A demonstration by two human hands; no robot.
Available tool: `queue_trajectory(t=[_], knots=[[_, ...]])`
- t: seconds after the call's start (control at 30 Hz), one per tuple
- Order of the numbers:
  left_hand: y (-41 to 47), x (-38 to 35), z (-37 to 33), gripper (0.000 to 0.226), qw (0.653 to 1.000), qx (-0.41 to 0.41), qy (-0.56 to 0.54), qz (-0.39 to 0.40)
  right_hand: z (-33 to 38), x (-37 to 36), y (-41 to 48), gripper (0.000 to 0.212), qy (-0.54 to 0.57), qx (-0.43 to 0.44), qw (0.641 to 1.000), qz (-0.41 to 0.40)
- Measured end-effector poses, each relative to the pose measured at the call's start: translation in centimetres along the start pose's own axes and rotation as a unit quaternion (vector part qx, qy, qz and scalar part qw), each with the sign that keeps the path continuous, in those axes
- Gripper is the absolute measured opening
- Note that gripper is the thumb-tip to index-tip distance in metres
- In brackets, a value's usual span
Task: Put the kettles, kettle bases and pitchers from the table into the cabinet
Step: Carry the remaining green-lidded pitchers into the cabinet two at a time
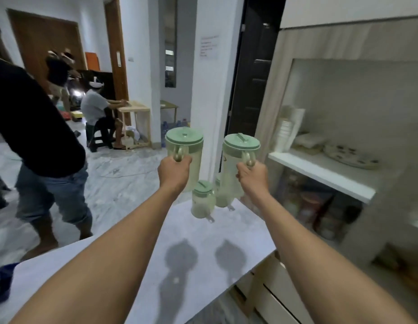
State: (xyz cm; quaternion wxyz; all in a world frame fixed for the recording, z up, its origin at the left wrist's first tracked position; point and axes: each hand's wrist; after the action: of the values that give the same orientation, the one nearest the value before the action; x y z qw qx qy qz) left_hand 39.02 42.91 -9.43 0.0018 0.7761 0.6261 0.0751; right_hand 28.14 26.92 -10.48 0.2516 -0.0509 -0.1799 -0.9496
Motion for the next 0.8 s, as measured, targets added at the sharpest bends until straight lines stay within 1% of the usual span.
queue_trajectory(t=[0.13,0.23,0.33,0.47,0.63,0.8], knots=[[-3.1,-3.2,-3.3,0.026,0.998,-0.038,-0.017,0.041,2.0,5.9,-0.9,0.012,-0.034,0.016,0.999,-0.028],[-6.3,-5.9,-5.5,0.023,0.994,-0.066,-0.026,0.078,3.2,11.6,-2.4,0.016,-0.045,0.017,0.996,-0.080],[-10.4,-8.3,-7.5,0.019,0.989,-0.076,-0.032,0.121,4.0,17.2,-4.5,0.014,-0.052,0.014,0.991,-0.124],[-15.5,-10.3,-9.1,0.016,0.982,-0.096,-0.037,0.157,4.9,23.1,-7.9,0.016,-0.076,0.009,0.985,-0.156],[-24.0,-13.2,-11.4,0.014,0.963,-0.117,-0.058,0.236,5.7,32.1,-13.3,0.015,-0.114,-0.009,0.971,-0.210],[-30.4,-16.2,-13.1,0.018,0.949,-0.117,-0.068,0.284,6.8,39.4,-17.7,0.016,-0.127,-0.014,0.960,-0.251]])
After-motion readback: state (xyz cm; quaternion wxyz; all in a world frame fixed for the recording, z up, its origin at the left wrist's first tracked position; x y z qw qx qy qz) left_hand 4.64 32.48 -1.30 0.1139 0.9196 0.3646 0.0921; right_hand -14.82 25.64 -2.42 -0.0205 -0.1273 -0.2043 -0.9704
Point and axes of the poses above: each hand's wrist, its own y-axis towards the middle knuckle, its own x-axis out of the back of the hand, z = x × y, and after that the axes turned 3 degrees about x, right-handed
